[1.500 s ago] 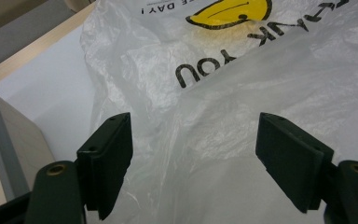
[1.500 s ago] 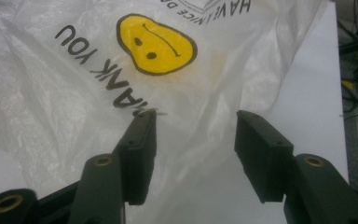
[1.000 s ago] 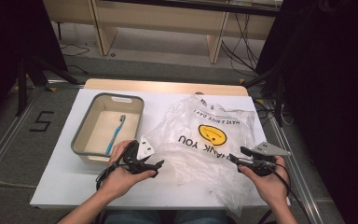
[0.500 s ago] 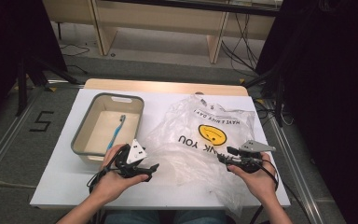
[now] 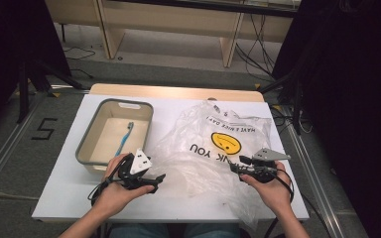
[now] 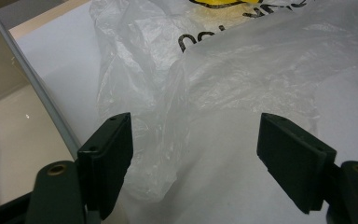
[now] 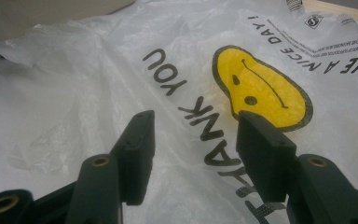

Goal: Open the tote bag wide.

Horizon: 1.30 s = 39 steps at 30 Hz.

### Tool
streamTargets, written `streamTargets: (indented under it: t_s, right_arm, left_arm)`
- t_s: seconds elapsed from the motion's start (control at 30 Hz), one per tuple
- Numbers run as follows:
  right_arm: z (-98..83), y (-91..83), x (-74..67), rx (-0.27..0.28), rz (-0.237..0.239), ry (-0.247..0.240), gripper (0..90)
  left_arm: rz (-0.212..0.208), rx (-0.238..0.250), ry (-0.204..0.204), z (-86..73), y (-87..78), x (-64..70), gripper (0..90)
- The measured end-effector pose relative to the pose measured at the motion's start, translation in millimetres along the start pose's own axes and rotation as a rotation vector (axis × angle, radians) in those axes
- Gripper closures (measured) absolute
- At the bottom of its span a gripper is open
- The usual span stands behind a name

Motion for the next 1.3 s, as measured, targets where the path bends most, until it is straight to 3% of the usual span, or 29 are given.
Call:
streamTargets:
  t_s: [0.6, 1.3]
  right_arm:
    - [-3.4, -3.0, -4.7, 0.001, -0.003, -0.026, 48.3]
    - [-4.8, -5.1, -2.2, 0.005, -0.016, -0.019, 47.3]
  left_arm:
    - [0.023, 0.004, -0.019, 0.5, -2.8, -2.0, 26.8]
    - [0.033, 0.009, -0.023, 1.0, -3.1, -2.7, 26.2]
Point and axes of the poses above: each handheld gripper's, and its own axes: y roughly forward along the jaws, z roughly out of its top, x roughly to its right, the point moved 1 cm from there along y, roughly forward along the jaws, and after that the axes turned 14 degrees about -y, right-handed, at the moved point
